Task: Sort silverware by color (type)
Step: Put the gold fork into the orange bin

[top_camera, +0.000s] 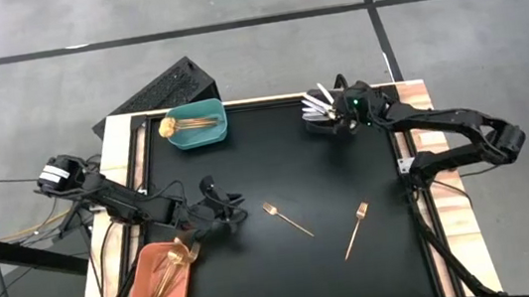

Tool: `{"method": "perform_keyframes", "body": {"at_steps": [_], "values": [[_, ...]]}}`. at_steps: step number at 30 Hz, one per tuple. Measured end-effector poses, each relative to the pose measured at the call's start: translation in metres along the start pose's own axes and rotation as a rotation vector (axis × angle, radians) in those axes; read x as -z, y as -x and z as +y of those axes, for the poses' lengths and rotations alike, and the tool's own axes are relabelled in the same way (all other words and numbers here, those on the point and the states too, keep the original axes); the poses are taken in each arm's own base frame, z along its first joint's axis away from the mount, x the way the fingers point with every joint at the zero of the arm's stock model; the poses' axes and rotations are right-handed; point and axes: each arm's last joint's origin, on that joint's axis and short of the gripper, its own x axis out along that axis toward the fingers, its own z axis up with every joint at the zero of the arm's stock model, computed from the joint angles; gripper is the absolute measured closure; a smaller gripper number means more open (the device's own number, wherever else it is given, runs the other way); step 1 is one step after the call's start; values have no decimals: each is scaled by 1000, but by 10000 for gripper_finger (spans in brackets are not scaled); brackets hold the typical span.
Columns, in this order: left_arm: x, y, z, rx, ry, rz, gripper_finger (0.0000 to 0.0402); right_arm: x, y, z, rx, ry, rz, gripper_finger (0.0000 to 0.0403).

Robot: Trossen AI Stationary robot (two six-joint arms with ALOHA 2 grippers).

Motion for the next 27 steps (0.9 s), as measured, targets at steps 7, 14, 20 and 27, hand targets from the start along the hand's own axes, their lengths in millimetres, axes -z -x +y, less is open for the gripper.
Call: {"method": "perform_keyframes", "body": {"at_steps": [7,14,20,27], "values": [[2,0,1,-7,18,15,355,-12,8,25,-104,-54,-76,200],[2,0,1,-7,47,16,355,-24,33,82,-467,-197,-132,236],[2,0,1,-6,50,16,355,-28,73,134,-582,-189,-204,252],[2,0,1,-6,51,15,355,-27,107,177,-680,-277,-287,259]]}}
